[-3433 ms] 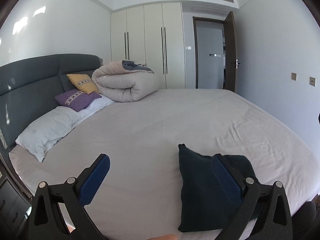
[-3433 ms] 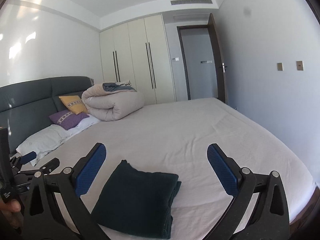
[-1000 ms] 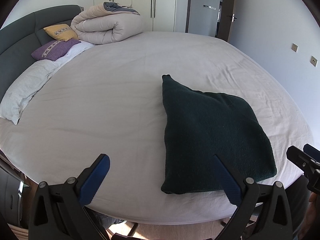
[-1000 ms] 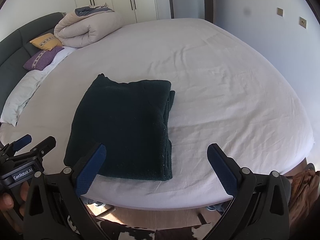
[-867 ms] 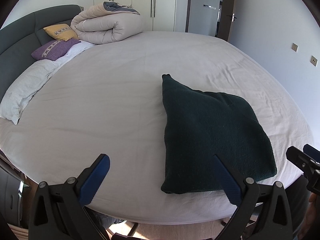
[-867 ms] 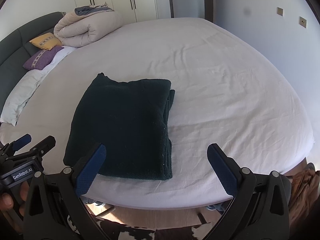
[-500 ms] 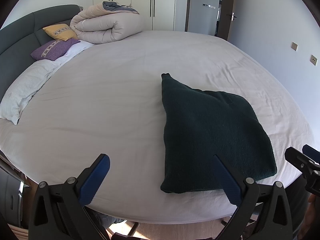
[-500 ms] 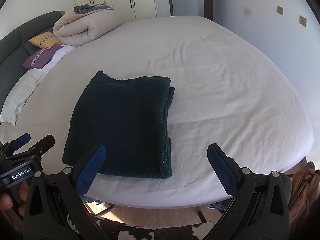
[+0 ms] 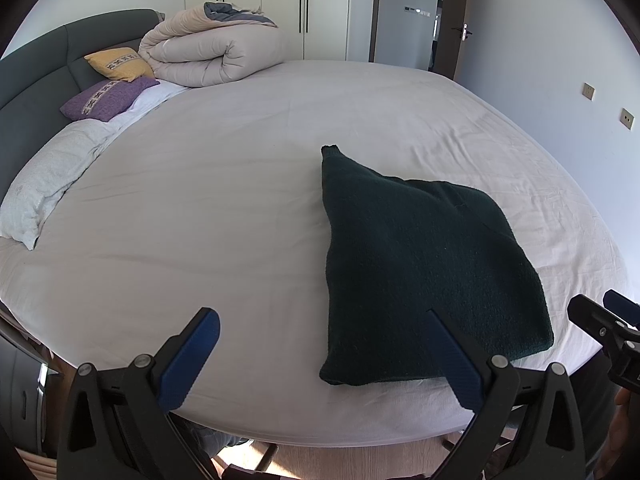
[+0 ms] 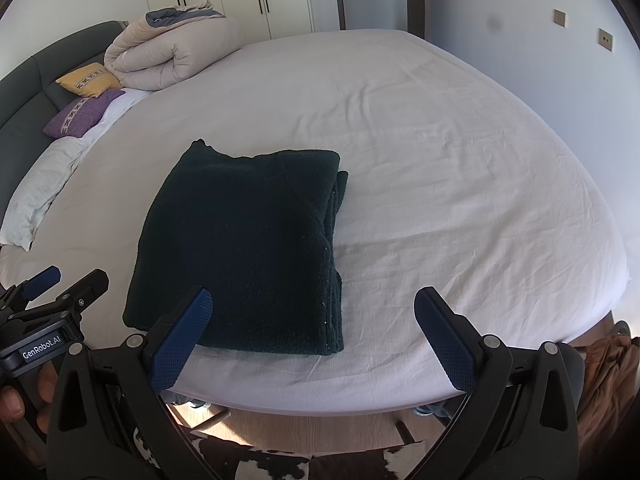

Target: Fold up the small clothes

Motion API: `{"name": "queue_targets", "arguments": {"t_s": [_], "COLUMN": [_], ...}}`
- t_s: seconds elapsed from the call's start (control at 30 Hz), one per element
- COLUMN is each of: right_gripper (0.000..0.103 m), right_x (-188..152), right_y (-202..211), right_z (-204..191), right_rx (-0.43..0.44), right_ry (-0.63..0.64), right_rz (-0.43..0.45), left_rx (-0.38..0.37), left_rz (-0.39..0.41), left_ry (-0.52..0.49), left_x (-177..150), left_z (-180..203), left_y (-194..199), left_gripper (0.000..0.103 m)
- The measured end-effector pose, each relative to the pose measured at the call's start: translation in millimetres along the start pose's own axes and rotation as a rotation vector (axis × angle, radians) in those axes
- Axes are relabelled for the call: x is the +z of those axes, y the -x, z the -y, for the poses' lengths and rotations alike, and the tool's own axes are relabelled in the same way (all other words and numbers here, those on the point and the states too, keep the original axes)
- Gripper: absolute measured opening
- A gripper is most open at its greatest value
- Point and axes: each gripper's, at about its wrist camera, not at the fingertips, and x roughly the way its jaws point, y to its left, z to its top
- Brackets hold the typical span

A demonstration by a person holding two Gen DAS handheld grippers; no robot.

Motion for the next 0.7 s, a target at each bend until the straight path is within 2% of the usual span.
{"name": "queue_targets", "arguments": {"t_s": [0.7], "right_gripper": [0.103], "right_x": [-2.1], "right_y": [-4.1], "right_z": [1.0], "right_rx": [0.000], "right_ry": [-0.003], "right_rz": [-0.010], "left_rx": [-0.001], "left_rz": [-0.004], "left_ry": [0.000], "left_x": [-3.7], "left_z": [1.2], "left_y": [-1.7], "left_gripper": [0.103]}}
